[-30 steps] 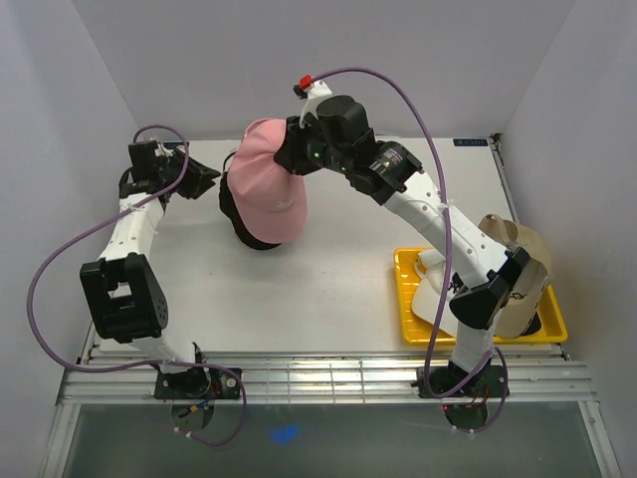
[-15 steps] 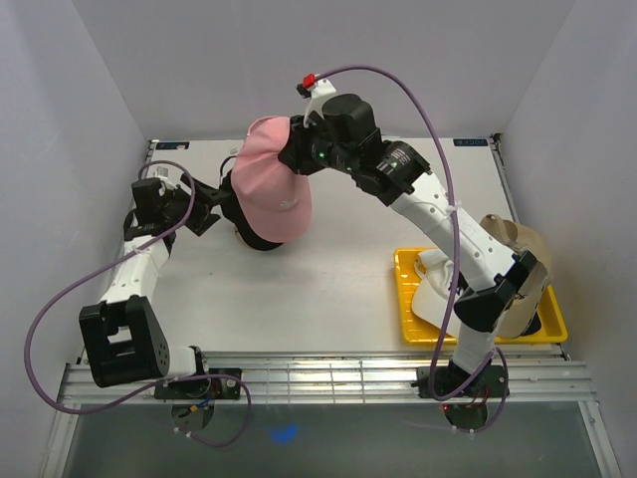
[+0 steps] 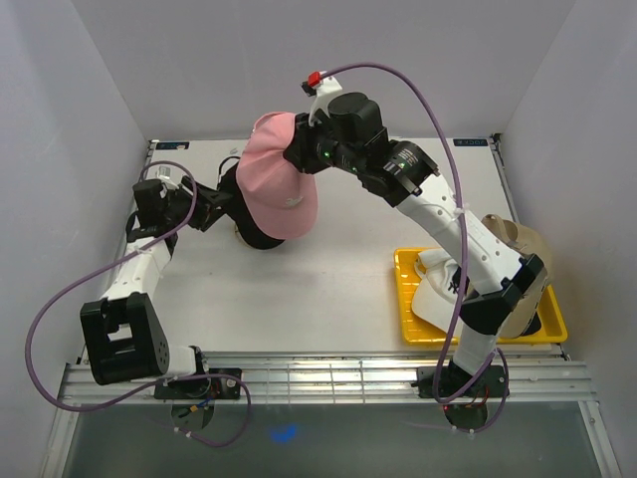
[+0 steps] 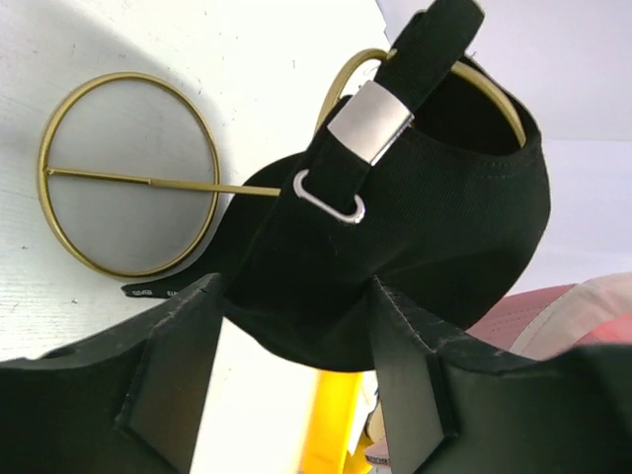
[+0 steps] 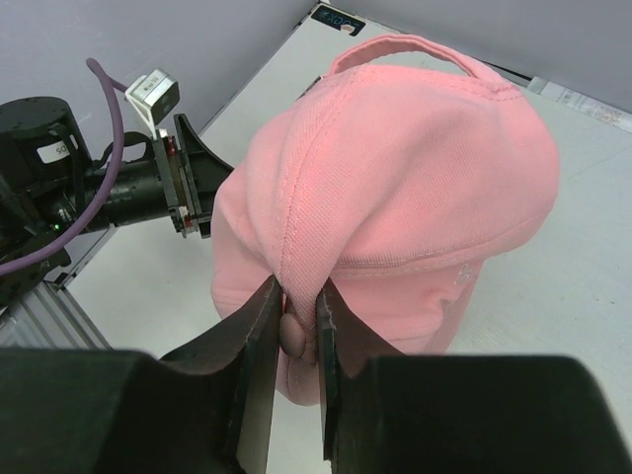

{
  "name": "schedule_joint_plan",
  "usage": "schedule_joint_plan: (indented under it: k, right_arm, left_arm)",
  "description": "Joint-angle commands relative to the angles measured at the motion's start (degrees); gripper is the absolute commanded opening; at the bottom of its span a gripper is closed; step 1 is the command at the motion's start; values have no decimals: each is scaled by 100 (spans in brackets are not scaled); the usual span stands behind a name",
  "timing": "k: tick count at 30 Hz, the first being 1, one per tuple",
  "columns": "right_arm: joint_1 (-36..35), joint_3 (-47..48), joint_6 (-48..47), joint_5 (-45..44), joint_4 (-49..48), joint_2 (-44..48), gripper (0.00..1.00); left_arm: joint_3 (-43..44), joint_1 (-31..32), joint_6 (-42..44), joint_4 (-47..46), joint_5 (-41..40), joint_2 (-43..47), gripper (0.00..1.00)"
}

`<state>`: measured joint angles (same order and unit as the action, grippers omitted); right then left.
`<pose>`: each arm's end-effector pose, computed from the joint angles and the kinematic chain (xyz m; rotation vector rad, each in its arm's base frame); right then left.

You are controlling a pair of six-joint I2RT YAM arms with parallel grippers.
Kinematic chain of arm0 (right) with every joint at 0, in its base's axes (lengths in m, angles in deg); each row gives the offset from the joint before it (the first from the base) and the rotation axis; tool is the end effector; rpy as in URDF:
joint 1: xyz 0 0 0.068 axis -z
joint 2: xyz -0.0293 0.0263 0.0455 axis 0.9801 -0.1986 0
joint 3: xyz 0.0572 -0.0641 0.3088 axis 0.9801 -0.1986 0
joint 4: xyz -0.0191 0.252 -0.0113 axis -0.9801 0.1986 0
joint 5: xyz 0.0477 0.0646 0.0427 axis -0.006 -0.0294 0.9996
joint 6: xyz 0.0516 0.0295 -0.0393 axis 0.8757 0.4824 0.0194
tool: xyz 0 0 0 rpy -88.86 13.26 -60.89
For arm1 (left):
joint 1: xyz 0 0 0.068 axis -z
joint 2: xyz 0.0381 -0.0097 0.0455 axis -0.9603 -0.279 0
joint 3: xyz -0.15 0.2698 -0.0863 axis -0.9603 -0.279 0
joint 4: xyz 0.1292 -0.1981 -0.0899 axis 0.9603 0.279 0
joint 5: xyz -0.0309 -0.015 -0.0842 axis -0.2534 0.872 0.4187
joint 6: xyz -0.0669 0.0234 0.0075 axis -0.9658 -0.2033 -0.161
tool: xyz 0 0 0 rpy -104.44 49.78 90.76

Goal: Stack the hats

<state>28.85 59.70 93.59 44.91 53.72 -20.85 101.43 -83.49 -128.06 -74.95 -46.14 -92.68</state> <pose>0.2672 0.3074 0.5340 -0.4875 1.7963 0.7301 0.2917 0.0169 0.3003 -0.7959 2.0432 -1.0525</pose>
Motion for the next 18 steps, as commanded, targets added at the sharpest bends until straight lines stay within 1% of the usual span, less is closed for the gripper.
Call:
schedule_joint_plan:
  k: [1, 3, 4, 6, 7, 8, 11, 14, 18]
  right_arm:
    - [-23, 124, -131, -138, -185, 356, 10]
    - [-14, 106, -140, -146, -176, 365, 10]
    - [-14, 106, -140, -146, -176, 374, 10]
    - [-14, 106, -140, -146, -158, 374, 10]
    - [-14, 89, -149, -146, -158, 374, 10]
    - [-14, 80, -158, -146, -158, 382, 9]
    - [-14, 18, -166, -164, -167, 409, 9]
    - [-14, -69, -166, -155, -193, 444, 9]
    - [-14, -166, -166, -138, -246, 488, 9]
  left_arm:
    - [289, -24, 6, -148, 80, -66, 64]
    - [420, -33, 15, -61, 45, -127, 52]
    - [473, -24, 41, -17, 10, -206, 41]
    - [683, -33, 77, 167, -25, -285, 33]
    - [754, -33, 85, 229, -51, -355, 27]
    - [833, -33, 112, 282, -86, -391, 25]
    - [1149, -24, 121, 510, -157, -566, 22]
    - [1483, -24, 138, 756, -209, -785, 22]
    - [1826, -24, 182, 1142, -253, -1076, 31]
